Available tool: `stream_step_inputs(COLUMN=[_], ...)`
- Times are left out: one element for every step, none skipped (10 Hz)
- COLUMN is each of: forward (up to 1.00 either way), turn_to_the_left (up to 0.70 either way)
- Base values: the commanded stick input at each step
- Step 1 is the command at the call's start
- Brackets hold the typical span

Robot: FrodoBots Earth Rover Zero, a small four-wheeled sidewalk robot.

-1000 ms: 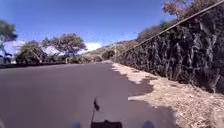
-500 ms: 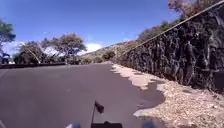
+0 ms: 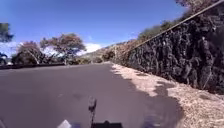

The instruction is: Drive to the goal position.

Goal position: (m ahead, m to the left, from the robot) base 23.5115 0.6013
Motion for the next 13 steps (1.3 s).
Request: stream_step_inputs(forward=[1.00,1.00,1.00,1.00,1.00,1.00,1.00,1.00,1.00,1.00,1.00,1.00,1.00], turn_to_the_left=[0.00,0.00,0.00,0.00,0.00,0.00,0.00,0.00,0.00,0.00,0.00,0.00,0.00])
